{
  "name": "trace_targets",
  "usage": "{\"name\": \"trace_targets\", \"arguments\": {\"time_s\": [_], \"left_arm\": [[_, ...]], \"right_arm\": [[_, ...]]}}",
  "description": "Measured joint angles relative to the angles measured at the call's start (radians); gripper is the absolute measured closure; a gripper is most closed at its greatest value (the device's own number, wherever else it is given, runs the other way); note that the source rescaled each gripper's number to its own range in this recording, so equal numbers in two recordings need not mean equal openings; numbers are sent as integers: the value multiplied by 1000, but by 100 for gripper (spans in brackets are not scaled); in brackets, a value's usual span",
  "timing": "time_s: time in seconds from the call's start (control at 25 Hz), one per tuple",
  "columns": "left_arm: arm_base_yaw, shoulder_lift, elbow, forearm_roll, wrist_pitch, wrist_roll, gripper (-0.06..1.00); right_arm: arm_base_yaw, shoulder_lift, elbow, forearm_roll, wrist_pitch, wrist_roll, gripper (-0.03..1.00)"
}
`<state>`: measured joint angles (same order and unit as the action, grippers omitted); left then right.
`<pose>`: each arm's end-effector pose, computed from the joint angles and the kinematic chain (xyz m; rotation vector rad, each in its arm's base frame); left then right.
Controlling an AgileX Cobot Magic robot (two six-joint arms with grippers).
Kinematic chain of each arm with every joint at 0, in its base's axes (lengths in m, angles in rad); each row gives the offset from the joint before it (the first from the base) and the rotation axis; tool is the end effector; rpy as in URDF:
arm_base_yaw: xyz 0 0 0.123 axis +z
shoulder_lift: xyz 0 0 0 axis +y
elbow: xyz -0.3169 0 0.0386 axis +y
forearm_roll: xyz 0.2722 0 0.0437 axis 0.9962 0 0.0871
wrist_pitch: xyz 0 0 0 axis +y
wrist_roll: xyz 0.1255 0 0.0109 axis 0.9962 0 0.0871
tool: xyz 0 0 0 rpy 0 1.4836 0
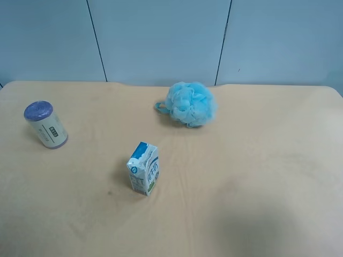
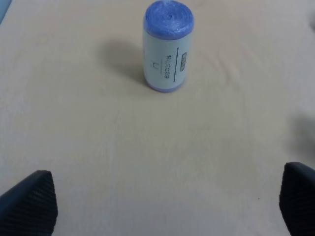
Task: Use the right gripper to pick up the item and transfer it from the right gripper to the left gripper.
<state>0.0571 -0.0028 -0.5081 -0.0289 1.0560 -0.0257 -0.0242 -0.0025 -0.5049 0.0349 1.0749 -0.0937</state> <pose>0.0122 -0.0025 0.2762 -0.0825 2.0267 -0.0147 0.0114 0.0036 0.2731 -0.0733 2.0494 -0.0316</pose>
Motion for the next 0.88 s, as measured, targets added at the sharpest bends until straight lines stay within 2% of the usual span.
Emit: {"name": "trace_targets", "arguments": {"time_s": [0.88], "left_arm": [[0, 0, 0, 0, 0, 0, 20]], "right_arm": [[0, 0, 0, 0, 0, 0, 0]]}}
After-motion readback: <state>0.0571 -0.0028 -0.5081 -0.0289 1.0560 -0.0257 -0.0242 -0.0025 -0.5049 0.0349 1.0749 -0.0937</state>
